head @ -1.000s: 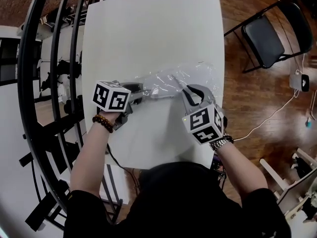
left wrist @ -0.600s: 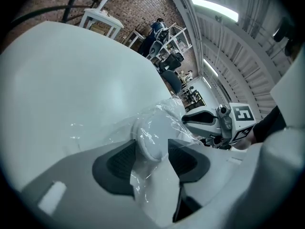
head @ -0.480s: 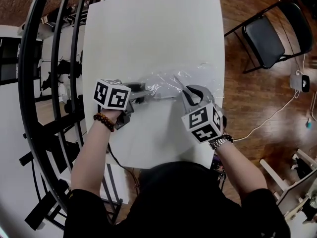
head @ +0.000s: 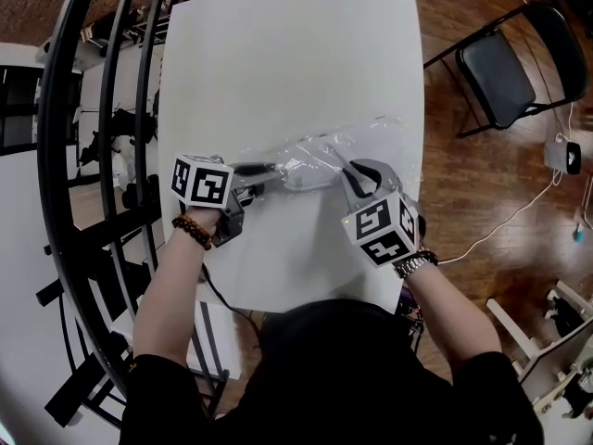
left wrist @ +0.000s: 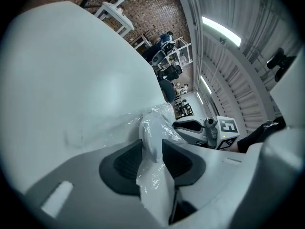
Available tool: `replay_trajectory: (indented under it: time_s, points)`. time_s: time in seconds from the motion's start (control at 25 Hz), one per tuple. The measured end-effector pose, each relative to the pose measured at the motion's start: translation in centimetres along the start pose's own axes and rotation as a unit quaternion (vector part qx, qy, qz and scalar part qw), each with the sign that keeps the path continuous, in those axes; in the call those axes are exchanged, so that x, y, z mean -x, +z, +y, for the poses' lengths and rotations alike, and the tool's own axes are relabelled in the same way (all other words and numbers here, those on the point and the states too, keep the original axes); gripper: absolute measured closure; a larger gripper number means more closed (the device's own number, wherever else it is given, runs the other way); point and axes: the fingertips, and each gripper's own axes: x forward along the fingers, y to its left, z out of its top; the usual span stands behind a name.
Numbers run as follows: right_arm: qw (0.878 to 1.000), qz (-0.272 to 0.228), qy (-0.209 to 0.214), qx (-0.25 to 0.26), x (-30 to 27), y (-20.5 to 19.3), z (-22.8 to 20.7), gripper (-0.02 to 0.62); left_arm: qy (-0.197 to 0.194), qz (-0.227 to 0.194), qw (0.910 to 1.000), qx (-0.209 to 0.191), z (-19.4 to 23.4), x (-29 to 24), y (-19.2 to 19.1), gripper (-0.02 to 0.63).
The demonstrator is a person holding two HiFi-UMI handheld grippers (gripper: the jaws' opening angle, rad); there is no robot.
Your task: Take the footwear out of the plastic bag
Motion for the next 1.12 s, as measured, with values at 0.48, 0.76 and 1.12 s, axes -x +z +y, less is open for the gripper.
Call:
replay_trajectory:
  time_s: [0.48, 0.76, 1.12]
  points:
    - [1.000, 0.000, 0.023, 0.007, 0.0, 0.2, 1.1, 0.566, -0.029, -0.034, 0.9980, 0.044, 0.1, 0.6, -1.1, 0.391]
    - [0.998, -0.017, 0.054, 0.010, 0.8, 1.0, 1.7, 0.525, 0.060, 0.004, 0.9982, 0.001, 1.4, 0.2, -1.2, 0.393]
    - [0.998, -0.035, 0.011, -0.050, 3.7, 0.1, -5.7, 0.482, 0.062, 0.002, 0.9980, 0.001, 1.4, 0.3, -1.1, 0.383]
